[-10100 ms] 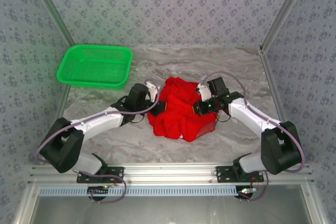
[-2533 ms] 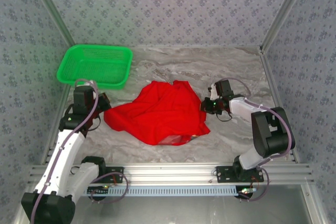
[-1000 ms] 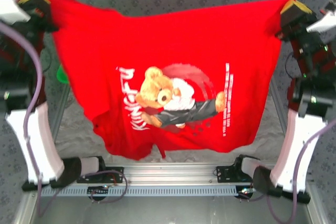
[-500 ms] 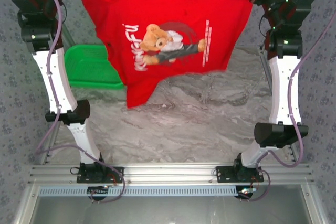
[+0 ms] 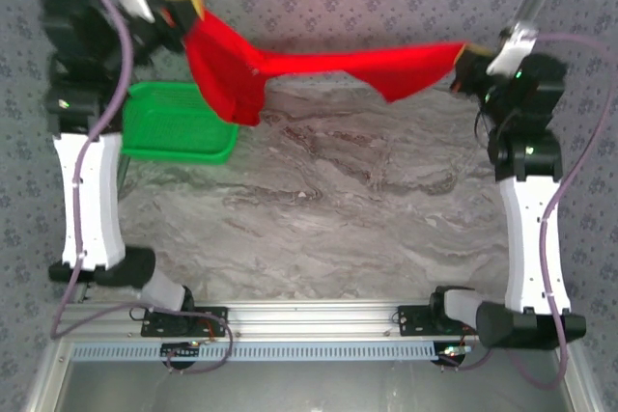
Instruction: Fold the inside-out t-shirt
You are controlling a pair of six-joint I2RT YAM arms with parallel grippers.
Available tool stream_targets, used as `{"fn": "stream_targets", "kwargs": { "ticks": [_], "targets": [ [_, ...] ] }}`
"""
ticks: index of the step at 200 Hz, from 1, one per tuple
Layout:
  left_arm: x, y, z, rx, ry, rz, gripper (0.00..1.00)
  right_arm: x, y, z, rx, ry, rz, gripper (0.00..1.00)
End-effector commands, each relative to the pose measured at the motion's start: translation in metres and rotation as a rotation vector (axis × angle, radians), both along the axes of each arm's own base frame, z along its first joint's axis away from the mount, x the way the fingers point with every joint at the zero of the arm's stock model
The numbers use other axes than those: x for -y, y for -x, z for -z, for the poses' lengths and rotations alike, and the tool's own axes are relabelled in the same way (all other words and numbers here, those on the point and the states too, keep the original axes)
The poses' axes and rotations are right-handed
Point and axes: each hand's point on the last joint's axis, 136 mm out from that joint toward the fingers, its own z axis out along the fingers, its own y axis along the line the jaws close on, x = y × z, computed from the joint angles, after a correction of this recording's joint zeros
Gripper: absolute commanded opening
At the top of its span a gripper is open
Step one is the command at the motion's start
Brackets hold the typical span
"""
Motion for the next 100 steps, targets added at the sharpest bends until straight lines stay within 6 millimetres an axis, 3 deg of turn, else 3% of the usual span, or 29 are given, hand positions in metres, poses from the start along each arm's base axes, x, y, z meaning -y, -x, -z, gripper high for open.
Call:
{"fn": "stream_targets", "kwargs": {
  "ticks": [1, 5, 13, 36, 66, 84, 100],
  "targets": [
    [0.021, 0.018, 0.114, -0.194, 0.004, 0.100, 0.00, 0.014, 0.026, 0.128, -0.336, 0.024, 0.081, 0.00],
    [0.020, 0.023, 0.133, -0.231, 0.011, 0.095, 0.00, 0.015, 0.032, 0.156, -0.394, 0.020, 0.084, 0.00],
    [0.016, 0.037, 0.173, -0.329, -0.008, 0.082, 0.00, 0.014, 0.044, 0.190, -0.467, 0.007, 0.078, 0.00],
    [0.009, 0.081, 0.263, -0.562, -0.033, 0.057, 0.00, -0.001, 0.074, 0.262, -0.649, -0.091, 0.027, 0.00],
    [0.013, 0.121, 0.346, -0.808, -0.002, 0.096, 0.00, -0.009, 0.094, 0.322, -0.819, -0.234, 0.046, 0.01],
    [0.013, 0.133, 0.382, -0.939, 0.004, 0.091, 0.00, 0.004, 0.106, 0.344, -0.888, -0.239, 0.117, 0.01],
    [0.016, 0.144, 0.407, -1.026, 0.001, 0.102, 0.00, 0.021, 0.112, 0.351, -0.896, -0.232, 0.198, 0.01]
  ]
}}
